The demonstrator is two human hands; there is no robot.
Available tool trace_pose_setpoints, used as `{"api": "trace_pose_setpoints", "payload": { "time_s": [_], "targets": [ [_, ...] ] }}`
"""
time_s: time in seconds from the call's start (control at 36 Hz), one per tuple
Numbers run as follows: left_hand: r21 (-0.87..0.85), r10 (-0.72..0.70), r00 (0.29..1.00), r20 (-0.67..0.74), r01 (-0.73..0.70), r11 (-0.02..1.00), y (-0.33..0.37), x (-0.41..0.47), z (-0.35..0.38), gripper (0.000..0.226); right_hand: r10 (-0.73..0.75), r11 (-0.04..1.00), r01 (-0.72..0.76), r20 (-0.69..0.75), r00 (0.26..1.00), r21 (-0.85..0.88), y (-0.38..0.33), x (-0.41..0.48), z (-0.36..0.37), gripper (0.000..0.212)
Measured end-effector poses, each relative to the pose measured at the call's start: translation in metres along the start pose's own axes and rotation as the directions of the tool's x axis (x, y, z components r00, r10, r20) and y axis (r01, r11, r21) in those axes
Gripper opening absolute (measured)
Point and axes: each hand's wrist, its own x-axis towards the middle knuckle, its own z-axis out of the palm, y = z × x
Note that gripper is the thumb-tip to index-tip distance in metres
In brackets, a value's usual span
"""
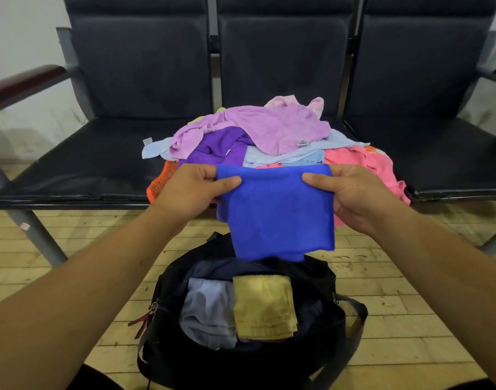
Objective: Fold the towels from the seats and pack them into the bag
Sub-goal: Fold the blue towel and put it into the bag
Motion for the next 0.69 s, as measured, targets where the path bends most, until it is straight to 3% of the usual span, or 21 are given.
{"api": "trace_pose_setpoints", "payload": {
  "time_s": [0.06,0.14,0.25,0.36,0.5,0.64,0.69],
  "targets": [
    [-0.038,0.016,0.999,-0.031,-0.017,0.999,0.001,-0.001,0.003,0.005,-0.06,0.998,0.058,-0.043,0.997,-0.04,0.001,0.001,0.0,0.025],
    [-0.082,0.035,0.994,-0.102,-0.043,0.996,0.0,0.002,0.005,0.029,-0.189,0.977,0.174,-0.124,0.974,-0.121,-0.001,0.0,0.002,0.014],
    [-0.363,-0.049,0.997,-0.057,0.025,0.931,-0.002,0.005,0.008,0.019,-0.216,0.976,0.211,-0.109,0.97,-0.054,0.0,0.004,0.005,0.015],
    [-0.48,-0.076,0.997,-0.023,0.056,0.876,-0.011,0.01,0.013,0.022,-0.14,0.975,0.149,-0.063,0.988,0.163,0.007,0.005,0.01,0.023],
    [-0.507,-0.06,0.998,0.017,0.06,0.86,-0.023,0.017,0.014,0.022,-0.072,0.977,0.067,0.015,0.997,0.204,0.012,0.002,0.012,0.024],
    [-0.607,-0.053,0.992,0.116,0.113,0.787,-0.043,0.021,0.019,0.025,0.175,0.938,-0.207,0.137,0.975,0.279,0.03,0.005,0.017,0.041],
    [-0.607,-0.054,0.989,0.137,0.127,0.784,-0.057,0.019,0.023,0.022,0.268,0.906,-0.311,0.178,0.947,0.287,0.049,0.008,0.02,0.035]
  ]
}}
